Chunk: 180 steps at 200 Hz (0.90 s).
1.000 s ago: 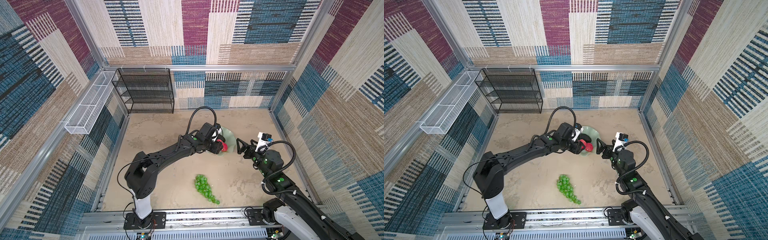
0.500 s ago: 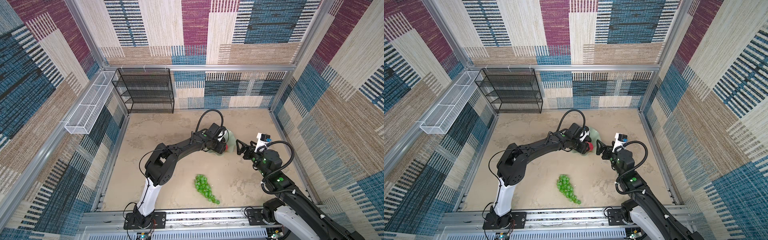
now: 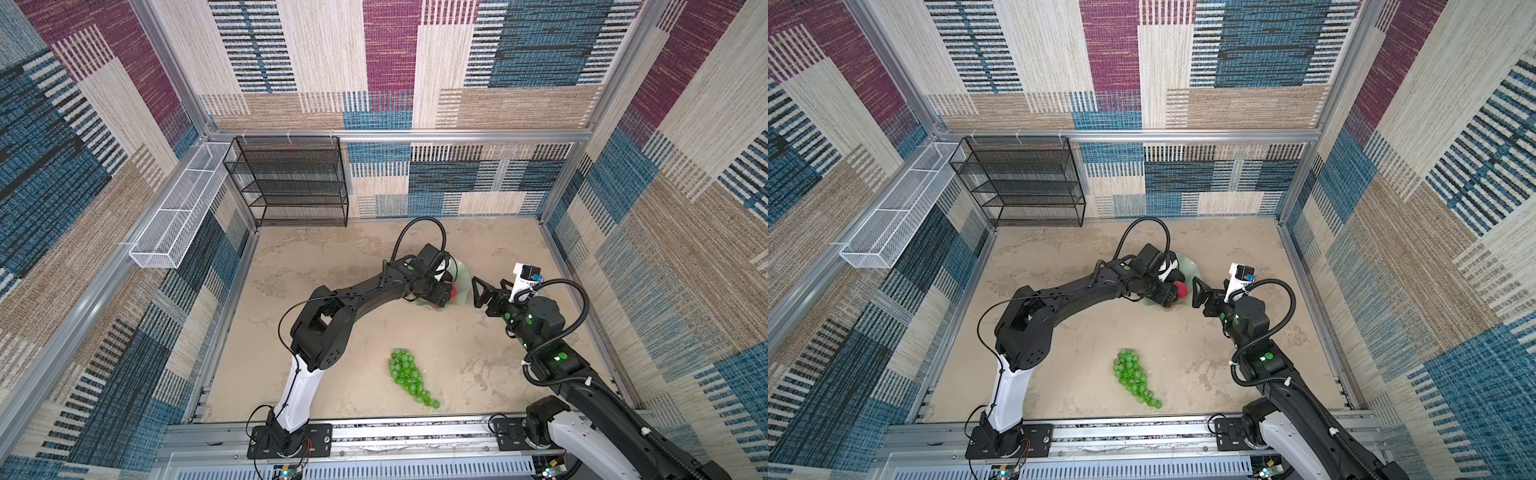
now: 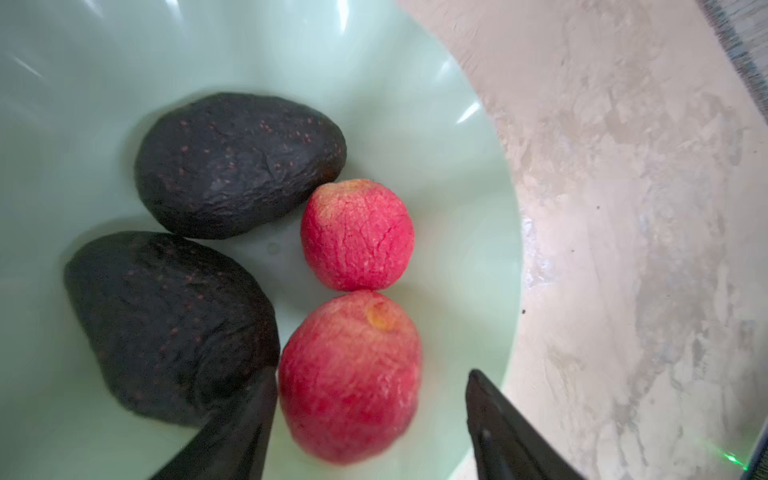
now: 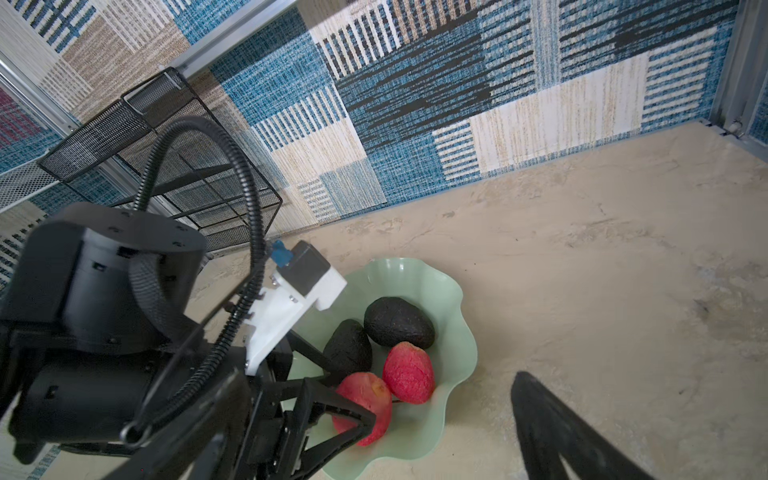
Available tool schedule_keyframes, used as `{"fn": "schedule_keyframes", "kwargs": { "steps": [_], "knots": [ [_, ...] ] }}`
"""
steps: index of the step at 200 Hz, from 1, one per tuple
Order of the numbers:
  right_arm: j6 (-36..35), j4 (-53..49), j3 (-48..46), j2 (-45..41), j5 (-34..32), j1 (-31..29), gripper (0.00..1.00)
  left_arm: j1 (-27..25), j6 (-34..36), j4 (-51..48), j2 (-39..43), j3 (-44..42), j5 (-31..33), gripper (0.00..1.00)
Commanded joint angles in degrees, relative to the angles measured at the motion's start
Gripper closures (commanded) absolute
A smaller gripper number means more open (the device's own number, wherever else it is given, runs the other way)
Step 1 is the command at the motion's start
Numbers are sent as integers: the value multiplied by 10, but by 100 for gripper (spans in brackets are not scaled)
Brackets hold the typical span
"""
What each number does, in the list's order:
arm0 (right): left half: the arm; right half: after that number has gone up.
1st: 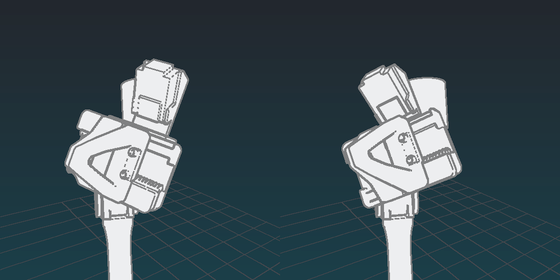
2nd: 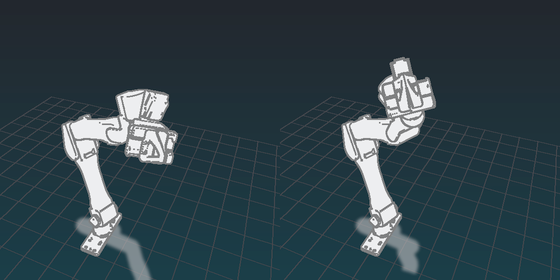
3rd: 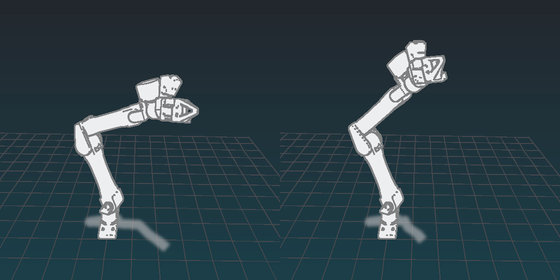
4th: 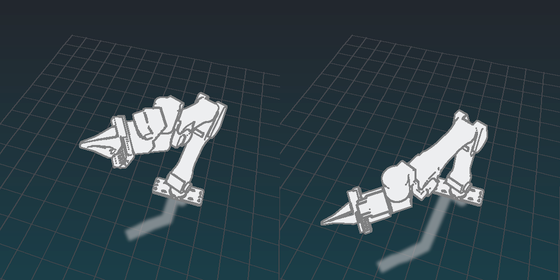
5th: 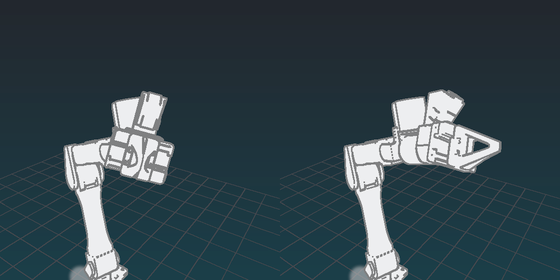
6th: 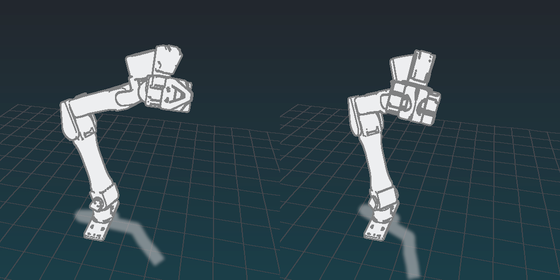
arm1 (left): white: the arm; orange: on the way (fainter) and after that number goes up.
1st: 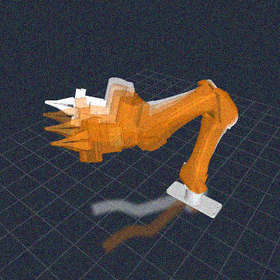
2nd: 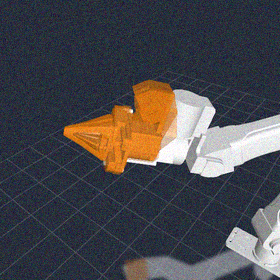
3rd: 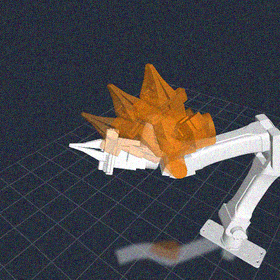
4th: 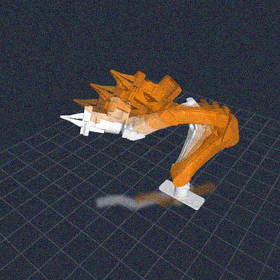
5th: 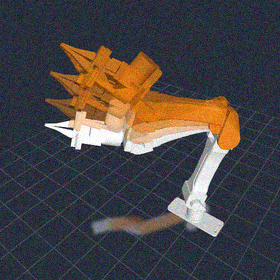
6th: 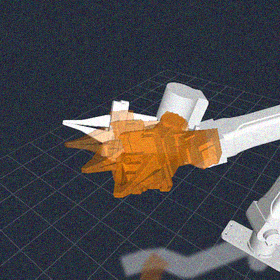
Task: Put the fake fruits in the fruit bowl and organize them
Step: 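Carry the apple into the bowl and release it with the left gripper, then grasp the green grapes with the right gripper while the left arm retracts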
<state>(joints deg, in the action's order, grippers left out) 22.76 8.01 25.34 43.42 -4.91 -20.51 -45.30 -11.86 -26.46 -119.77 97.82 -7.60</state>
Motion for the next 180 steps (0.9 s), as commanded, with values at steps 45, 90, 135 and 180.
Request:
{"fn": "schedule_keyframes", "kwargs": {
  "steps": [45,90,135,180],
  "knots": [
    [-30,-31,26,53,76,-1,1,70,-63,167,227,-198,67,24],
    [-27,-36,27,127,87,-71,3,136,-103,259,447,-453,155,16],
    [32,-15,-10,183,55,-250,3,207,-169,247,577,-616,164,15],
    [51,-11,-15,205,20,-362,3,250,-204,268,650,-689,151,14]
  ]
}}
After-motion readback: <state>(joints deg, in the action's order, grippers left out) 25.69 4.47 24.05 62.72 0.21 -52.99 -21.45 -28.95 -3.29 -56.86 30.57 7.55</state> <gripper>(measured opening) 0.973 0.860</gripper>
